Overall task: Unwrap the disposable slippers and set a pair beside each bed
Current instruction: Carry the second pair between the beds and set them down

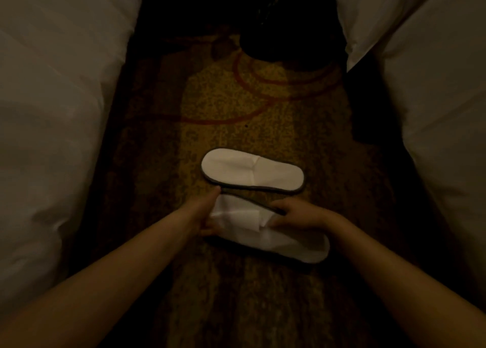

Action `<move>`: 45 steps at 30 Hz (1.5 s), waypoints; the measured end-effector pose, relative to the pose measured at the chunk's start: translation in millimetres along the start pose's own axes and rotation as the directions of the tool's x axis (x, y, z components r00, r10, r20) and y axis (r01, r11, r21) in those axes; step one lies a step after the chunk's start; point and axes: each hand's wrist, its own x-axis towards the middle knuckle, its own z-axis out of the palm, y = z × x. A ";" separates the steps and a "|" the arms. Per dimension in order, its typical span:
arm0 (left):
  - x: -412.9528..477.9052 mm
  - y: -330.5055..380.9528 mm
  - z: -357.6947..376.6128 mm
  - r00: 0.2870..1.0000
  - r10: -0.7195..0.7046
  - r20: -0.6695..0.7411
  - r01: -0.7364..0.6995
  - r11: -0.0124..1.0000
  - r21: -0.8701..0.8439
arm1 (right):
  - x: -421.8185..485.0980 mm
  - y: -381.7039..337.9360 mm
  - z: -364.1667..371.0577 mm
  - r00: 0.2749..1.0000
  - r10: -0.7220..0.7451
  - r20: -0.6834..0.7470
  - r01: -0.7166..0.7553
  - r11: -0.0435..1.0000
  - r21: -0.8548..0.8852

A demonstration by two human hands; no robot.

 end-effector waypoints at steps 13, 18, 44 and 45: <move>39.6 -40.2 -44.5 0.958 0.278 -0.074 -0.122 0.626 0.770 | 23.6 23.6 35.0 0.972 0.052 -0.231 -0.095 0.979 -0.179; 47.6 -44.7 -44.7 0.948 0.296 -0.118 -0.080 0.579 0.811 | 5.4 53.5 38.1 0.850 0.155 -0.503 -0.250 0.960 -0.126; 92.6 32.8 -23.5 0.852 0.522 -0.045 -0.414 0.723 0.553 | 46.7 56.0 -26.7 0.786 0.338 -0.518 -0.131 0.910 0.395; 92.6 32.4 -23.6 0.853 0.518 -0.066 -0.406 0.737 0.540 | 48.5 55.5 -28.5 0.788 0.327 -0.522 -0.122 0.913 0.388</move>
